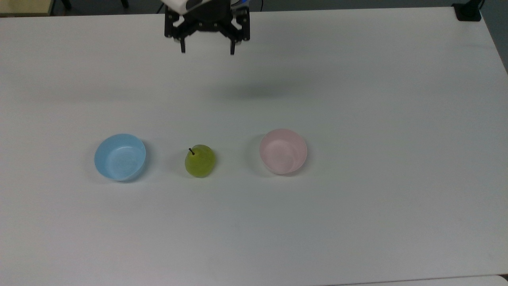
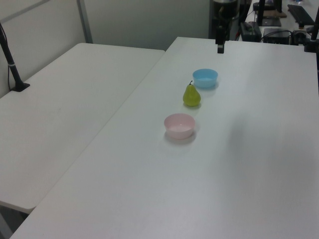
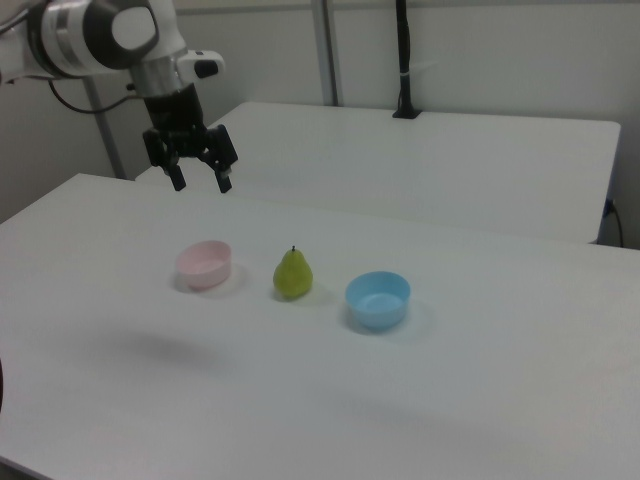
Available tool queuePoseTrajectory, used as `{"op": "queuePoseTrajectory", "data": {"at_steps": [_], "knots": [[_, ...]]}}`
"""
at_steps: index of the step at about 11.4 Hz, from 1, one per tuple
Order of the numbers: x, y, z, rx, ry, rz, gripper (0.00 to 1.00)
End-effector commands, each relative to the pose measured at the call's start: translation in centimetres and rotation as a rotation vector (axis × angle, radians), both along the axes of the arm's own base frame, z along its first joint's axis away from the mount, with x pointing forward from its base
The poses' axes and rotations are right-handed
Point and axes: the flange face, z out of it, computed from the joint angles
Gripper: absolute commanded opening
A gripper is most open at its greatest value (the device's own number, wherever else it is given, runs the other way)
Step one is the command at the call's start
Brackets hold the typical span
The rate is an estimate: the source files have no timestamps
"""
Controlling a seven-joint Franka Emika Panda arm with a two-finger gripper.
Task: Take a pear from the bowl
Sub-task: 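Open the gripper, release the pear, and raise the gripper away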
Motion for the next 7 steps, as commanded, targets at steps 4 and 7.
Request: {"op": "queuePoseTrajectory", "data": {"at_steps": [4,7], "knots": [[-2.6,-0.7,2.2,0.016,0.019,-0.033,1.0],[-2.8,-1.4,2.3,0.024,0.033,-0.047,1.0]]}}
